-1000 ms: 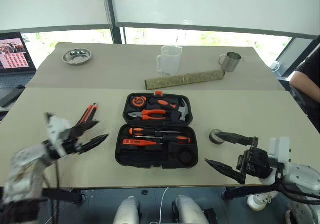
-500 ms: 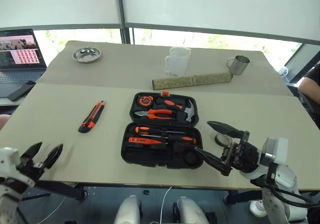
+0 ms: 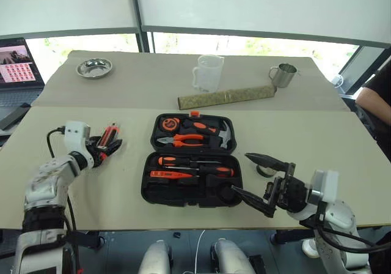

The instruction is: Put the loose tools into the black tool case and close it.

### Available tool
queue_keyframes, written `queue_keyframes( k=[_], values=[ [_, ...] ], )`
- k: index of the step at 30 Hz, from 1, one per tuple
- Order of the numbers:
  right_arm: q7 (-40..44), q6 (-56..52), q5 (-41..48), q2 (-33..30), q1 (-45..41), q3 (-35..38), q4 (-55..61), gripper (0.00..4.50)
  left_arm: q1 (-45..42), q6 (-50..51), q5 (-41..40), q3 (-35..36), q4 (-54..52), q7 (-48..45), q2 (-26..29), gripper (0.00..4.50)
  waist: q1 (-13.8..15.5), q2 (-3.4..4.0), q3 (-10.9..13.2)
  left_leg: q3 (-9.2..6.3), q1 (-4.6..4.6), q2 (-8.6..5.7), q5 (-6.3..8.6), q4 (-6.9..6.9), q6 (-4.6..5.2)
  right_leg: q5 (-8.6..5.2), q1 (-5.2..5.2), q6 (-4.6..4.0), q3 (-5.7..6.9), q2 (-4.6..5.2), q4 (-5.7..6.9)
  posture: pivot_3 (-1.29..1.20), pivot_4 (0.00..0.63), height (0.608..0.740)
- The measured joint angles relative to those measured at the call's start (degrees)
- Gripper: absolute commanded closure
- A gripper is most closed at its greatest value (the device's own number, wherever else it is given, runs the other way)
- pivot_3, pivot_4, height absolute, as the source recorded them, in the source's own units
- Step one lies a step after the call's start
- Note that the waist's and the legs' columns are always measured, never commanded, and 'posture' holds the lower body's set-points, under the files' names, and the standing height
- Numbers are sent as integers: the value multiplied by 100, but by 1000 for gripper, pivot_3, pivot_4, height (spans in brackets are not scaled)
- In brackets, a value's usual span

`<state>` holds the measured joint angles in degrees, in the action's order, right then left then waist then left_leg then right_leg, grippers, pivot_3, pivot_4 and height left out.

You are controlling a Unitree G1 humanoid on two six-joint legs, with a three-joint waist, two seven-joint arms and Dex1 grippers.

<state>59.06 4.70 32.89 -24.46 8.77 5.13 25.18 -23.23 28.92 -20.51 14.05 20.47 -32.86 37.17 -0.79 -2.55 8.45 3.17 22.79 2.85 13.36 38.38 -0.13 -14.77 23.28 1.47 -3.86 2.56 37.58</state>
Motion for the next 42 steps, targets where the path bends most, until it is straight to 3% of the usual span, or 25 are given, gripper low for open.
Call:
queue_keyframes(
  k=[7, 15, 19, 23, 26, 29, 34, 42],
  values=[
    [-68, 10, -12, -2, 68, 2, 15, 0, 117, 136, 86, -71, -116, -132, 118, 2934, -18, 11, -6, 8, -17, 1, 0, -9, 0, -2, -8, -2, -8, 2, 0, 0, 150, 740],
    [-107, 13, -9, -92, 35, 20, 16, 0, 548, -457, -130, 163, -241, -926, 179, 2975, -30, 8, -4, 21, -27, 3, 0, -29, -1, -5, -4, -8, -15, 3, -3, 0, 150, 740],
    [-116, -15, 29, -263, -103, 44, 38, 0, 559, -1202, -701, 304, -540, -2435, 274, 2975, 24, -15, 6, 18, -6, 2, -1, -26, -3, -4, 5, -9, -9, 6, -11, 0, 150, 740],
    [-25, -128, 236, -662, -9, 328, 80, 0, 552, -1506, -828, -277, -1394, -4023, 991, 2975, 42, -1, 6, 21, 4, 0, 0, -29, -2, -1, -2, -4, -8, 10, -47, 0, 150, 740],
    [53, -206, 397, -889, 170, 561, 87, 0, 546, -1617, -638, -1034, -1919, -4712, 1094, 2975, 49, 4, 8, 21, 9, -1, 3, -30, 1, -1, -2, -2, -8, 9, -54, 0, 150, 740],
    [137, -327, 452, -1113, 362, 719, 156, 0, 477, -1613, -378, -1775, -2351, -5001, 1082, 2975, 48, 4, 8, 18, 12, 1, 3, -30, 1, -2, 1, -1, -8, 2, -54, 0, 150, 740],
    [160, -636, 487, -1312, 929, 877, 409, 0, -182, -982, 128, -2680, -2745, -4638, 709, 2975, 85, 4, 8, 12, 13, -2, 2, -28, 2, -5, -2, 5, -9, -1, -53, 0, 150, 740],
    [58, -666, 546, -1272, 1285, 962, 644, 0, -98, -894, 594, -3127, -2893, -4360, 633, 2975, 12, 5, 9, 9, 12, 0, 4, -28, 5, -9, -2, 11, -13, -3, -53, 0, 150, 740]
  ],
)
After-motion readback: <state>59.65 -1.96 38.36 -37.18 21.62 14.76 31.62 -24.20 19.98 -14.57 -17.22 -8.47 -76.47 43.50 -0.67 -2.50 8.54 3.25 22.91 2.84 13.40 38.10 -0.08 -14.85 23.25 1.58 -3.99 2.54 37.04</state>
